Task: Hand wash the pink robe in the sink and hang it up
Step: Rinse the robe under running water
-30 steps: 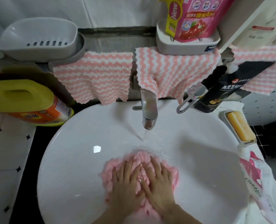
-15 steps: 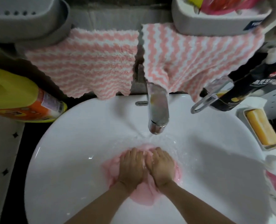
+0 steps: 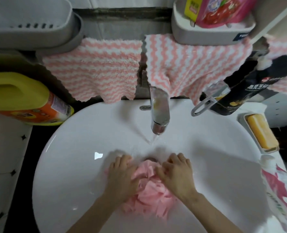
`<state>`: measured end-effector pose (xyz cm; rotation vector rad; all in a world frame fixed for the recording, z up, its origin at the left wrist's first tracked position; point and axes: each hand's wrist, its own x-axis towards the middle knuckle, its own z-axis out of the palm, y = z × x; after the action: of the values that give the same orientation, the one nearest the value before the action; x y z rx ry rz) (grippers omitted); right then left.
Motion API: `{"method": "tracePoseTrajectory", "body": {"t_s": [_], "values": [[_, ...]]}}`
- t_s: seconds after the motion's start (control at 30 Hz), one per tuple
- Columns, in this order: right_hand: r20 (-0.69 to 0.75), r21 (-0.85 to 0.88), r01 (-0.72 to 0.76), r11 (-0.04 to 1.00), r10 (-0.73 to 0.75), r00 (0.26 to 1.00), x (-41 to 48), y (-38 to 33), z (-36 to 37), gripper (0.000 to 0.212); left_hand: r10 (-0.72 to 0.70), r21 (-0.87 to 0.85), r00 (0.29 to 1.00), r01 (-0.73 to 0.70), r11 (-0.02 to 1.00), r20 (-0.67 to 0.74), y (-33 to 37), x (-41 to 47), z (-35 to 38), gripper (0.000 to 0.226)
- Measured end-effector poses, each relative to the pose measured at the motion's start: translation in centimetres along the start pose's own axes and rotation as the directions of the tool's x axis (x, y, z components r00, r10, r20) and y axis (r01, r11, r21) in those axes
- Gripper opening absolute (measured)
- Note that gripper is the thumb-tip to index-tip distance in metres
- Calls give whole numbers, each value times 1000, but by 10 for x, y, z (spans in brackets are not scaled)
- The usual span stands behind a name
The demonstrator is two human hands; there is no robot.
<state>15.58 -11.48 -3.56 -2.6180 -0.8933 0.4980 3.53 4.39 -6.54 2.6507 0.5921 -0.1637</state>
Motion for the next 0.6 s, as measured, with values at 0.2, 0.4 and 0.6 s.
{"method": "tracePoseTrajectory", "body": {"t_s": [0.2, 0.4, 0.6], "values": [[255, 183, 88, 979, -133, 958, -29, -12, 29, 68, 10, 39, 989, -4, 999, -148, 19, -44, 39, 56], [58, -13, 24, 1000, -23, 998, -40, -13, 69, 50, -45, 8, 980, 47, 999, -194, 23, -37, 58, 44], [-186, -153, 49, 987, -77, 980, -7, -16, 76, 50, -15, 44, 963, 28, 999, -270, 15, -8, 64, 8]]}}
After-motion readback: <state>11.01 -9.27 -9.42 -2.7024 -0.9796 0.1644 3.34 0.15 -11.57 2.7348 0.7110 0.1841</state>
